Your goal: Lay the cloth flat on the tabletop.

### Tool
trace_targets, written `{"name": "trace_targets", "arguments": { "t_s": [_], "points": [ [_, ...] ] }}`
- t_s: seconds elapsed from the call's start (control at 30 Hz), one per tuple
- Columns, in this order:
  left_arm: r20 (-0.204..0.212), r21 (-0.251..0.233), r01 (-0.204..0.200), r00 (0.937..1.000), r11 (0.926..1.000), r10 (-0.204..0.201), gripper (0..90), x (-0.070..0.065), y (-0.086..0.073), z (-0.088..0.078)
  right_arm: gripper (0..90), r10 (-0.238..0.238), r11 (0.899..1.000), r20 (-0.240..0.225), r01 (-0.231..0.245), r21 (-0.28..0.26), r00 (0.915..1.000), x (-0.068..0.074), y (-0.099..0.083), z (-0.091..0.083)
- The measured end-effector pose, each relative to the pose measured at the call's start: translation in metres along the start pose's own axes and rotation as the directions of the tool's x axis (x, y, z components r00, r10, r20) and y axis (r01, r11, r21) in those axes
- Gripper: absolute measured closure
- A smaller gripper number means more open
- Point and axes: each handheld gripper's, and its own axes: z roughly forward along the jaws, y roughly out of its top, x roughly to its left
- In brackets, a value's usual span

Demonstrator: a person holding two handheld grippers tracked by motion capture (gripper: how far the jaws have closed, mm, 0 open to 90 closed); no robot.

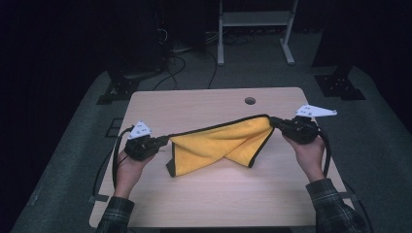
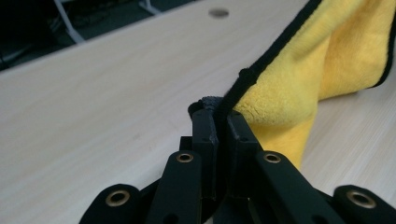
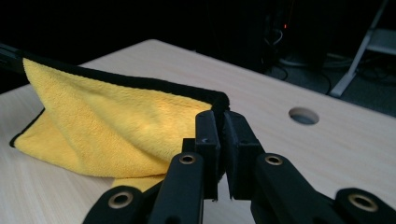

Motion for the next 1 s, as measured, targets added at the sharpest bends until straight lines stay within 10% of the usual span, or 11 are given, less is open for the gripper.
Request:
{"name": "trace_targets", "arguments": {
  "t_s": [0.5,1.0],
  "points": [
    [-0.032,-0.215,-0.038,0.9990,0.9758,0.032,84.2,-0.008,0.048,-0.057,84.2,-0.102,0.980,-0.041,0.093,-0.176,0.9939,0.019,0.048,-0.047],
    [-0.047,-0.236,-0.070,0.9970,0.9693,0.061,84.2,-0.009,0.073,-0.063,84.2,-0.126,0.965,-0.036,0.114,-0.237,0.9913,0.022,0.067,-0.066]
  ]
}}
